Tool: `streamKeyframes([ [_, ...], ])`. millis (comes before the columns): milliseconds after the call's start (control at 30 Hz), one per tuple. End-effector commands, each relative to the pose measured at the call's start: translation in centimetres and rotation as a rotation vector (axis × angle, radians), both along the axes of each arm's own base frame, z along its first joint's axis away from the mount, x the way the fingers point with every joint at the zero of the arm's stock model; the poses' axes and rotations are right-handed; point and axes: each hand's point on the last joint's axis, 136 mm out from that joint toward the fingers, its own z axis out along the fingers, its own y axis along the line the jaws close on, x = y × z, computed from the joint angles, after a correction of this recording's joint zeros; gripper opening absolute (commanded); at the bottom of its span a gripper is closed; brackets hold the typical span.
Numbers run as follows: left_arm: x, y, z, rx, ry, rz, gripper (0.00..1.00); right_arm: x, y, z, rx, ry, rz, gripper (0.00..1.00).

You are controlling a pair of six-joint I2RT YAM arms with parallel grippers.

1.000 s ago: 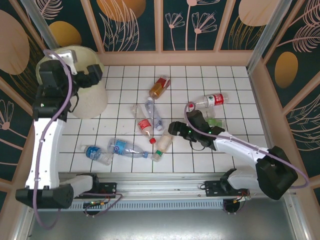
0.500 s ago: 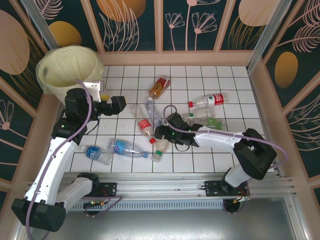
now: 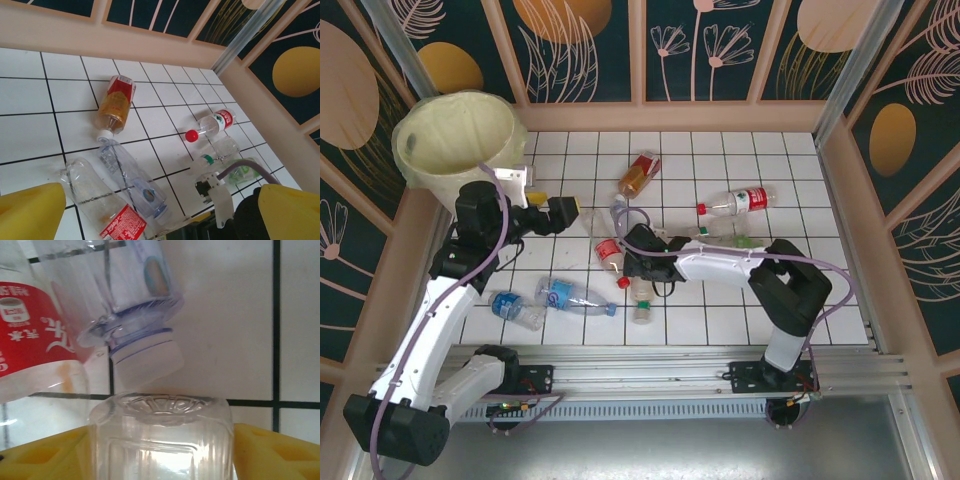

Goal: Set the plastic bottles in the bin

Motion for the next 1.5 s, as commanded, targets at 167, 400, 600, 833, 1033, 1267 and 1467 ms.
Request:
streamKeyframes([
  [167, -0.4, -1.2, 0.6, -0.032, -0.028, -0.043, 0.99, 0.6, -1.4, -0.6, -0.135, -0.007, 0.049, 0.62],
  [400, -0.9, -2.9, -0.5, -0.071, -0.009, -0.123, 0.99, 1.8, -2.1, 3.1, -0.091, -0.131, 0.076, 0.57],
  [600, -2.0, -5.4, -0.4, -0.217, -0.010, -0.257, 0.99, 2.8, -3.7, 9.7, 0.114, -0.270, 0.109, 0.57],
  [833, -4.5, -11.4, -2.9, -0.309, 0.061, -0.454, 0.96, 3.5, -5.6, 19.4, 0.415, -0.482, 0.151, 0.57],
  [1033, -6.5, -17.0, -3.1, -0.389, 0.099, -0.606, 0.91, 3.0, -6.2, 25.8, 0.569, -0.624, 0.189, 0.57],
  [1267, -8.0, -21.2, -1.6, -0.464, 0.085, -0.718, 0.85, 2.2, -6.4, 28.7, 0.659, -0.682, 0.205, 0.56],
  [1467, -8.5, -23.4, -1.7, -0.469, 0.109, -0.767, 0.72, 1.8, -7.0, 29.5, 0.683, -0.706, 0.200, 0.56],
])
